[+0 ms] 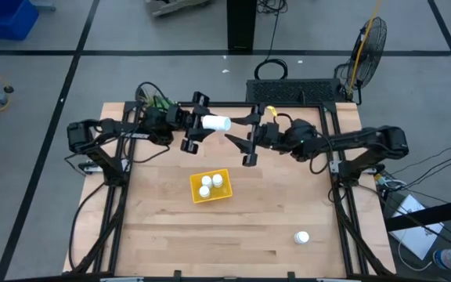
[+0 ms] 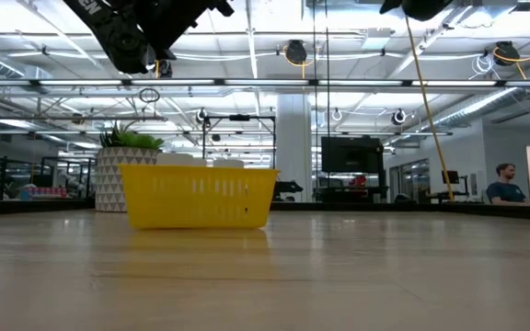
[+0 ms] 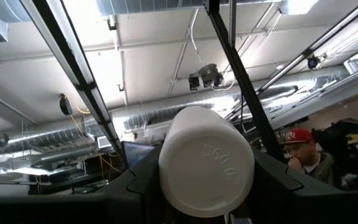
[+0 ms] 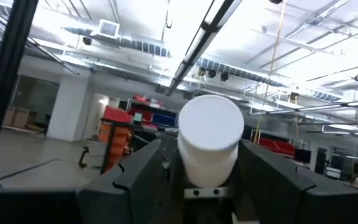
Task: Pick and place pill bottles into a basket
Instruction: Put the white medicine bottle into the yellow bin
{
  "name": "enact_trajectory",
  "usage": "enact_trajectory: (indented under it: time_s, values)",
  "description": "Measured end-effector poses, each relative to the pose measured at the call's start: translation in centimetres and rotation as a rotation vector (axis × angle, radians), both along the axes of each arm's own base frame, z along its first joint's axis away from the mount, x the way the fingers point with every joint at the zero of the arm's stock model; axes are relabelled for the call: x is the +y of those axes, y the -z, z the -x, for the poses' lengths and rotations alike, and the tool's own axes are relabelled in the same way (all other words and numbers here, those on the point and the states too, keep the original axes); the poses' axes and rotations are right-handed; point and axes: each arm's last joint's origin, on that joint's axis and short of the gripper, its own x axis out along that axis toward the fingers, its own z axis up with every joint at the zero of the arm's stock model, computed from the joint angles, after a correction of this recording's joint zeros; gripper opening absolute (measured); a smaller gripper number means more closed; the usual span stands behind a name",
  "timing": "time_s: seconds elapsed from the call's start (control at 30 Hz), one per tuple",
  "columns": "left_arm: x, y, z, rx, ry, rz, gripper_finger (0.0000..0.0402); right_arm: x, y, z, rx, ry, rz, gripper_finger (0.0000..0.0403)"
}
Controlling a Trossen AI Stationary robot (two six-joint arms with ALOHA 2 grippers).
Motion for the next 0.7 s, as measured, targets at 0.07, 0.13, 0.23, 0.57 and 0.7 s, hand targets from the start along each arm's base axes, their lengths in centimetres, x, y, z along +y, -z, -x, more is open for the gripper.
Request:
enact_trajectory:
  time_s: [0.07,0.13,0.23,0.57,0.7]
  values:
    - [0.1,0.0,0.0,-0.001,-0.004,0.000,0.0171,-0.2,-0.3,-0.3,-0.006,0.000,0.003,0.0206]
    - [0.1,0.0,0.1,-0.001,-0.005,0.000,0.0171,-0.4,-0.6,-0.7,-0.014,-0.011,0.012,0.0206]
    - [0.1,0.0,0.0,-0.002,-0.006,-0.005,0.0171,-0.7,-0.7,-1.2,-0.016,-0.023,0.020,0.0206]
    - [0.2,0.0,0.0,-0.002,-0.013,-0.009,0.0171,-1.6,-0.5,-1.5,0.007,-0.014,-0.003,0.0198]
    - [0.2,0.0,0.0,0.000,-0.014,-0.015,0.0171,-1.6,-0.5,-1.5,0.013,0.003,0.029,0.0143]
